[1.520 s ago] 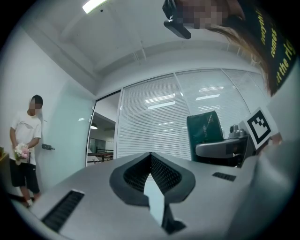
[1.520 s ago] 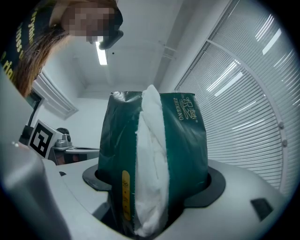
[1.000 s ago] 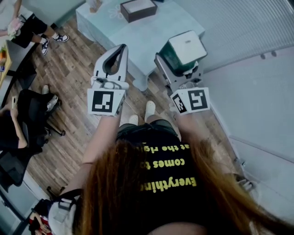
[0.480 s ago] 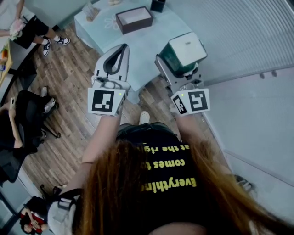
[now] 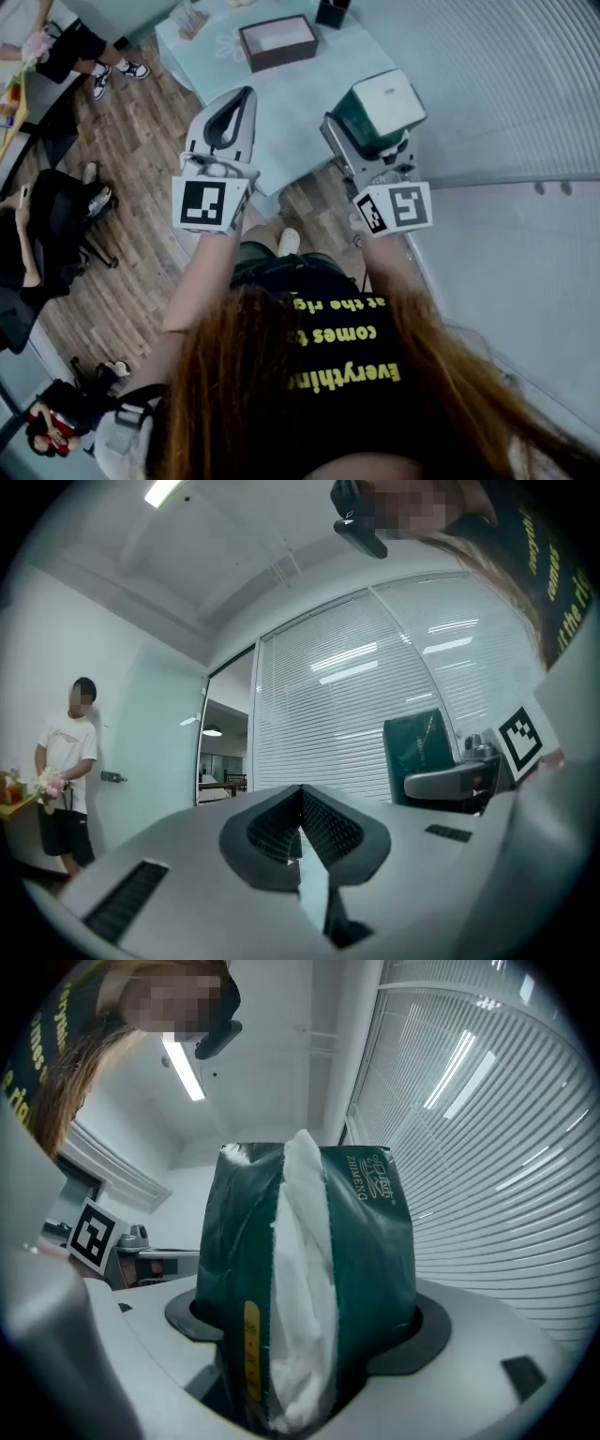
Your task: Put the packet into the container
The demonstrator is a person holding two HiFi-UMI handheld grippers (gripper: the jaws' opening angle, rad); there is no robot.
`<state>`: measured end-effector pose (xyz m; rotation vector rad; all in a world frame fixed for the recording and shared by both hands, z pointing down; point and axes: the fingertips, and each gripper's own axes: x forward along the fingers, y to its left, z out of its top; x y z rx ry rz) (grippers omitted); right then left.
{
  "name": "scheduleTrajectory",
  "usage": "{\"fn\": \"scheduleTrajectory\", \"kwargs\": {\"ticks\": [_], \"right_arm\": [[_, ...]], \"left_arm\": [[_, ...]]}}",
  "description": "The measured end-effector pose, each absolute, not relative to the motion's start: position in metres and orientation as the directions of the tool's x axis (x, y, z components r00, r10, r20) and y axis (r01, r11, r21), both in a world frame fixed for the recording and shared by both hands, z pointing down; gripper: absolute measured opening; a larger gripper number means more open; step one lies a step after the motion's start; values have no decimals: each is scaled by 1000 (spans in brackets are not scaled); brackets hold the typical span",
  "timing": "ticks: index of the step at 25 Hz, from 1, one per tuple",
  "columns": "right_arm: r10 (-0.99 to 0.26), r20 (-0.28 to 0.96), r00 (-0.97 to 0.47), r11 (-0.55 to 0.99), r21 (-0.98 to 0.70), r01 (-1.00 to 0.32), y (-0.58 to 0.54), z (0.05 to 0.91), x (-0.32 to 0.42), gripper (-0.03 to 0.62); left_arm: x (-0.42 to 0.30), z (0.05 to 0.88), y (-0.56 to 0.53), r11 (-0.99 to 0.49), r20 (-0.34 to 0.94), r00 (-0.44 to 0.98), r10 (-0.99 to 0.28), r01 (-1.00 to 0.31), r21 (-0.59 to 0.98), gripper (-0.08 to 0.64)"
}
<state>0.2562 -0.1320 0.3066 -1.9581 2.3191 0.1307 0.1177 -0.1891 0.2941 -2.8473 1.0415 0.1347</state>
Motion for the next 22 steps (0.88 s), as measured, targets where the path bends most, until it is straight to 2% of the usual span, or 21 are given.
{"fn": "scheduleTrajectory", "kwargs": {"ticks": [9, 22], "right_arm": [[-972, -116, -204, 206, -3, -979, -180, 313, 245, 420], [-983, -117, -138, 134, 44, -990, -258, 300, 239, 420]], "left_arm": [[116, 299, -228, -754, -109, 757, -644, -652, -76, 2], [110, 296, -319, -793, -142, 789, -597, -608, -44, 2]]}}
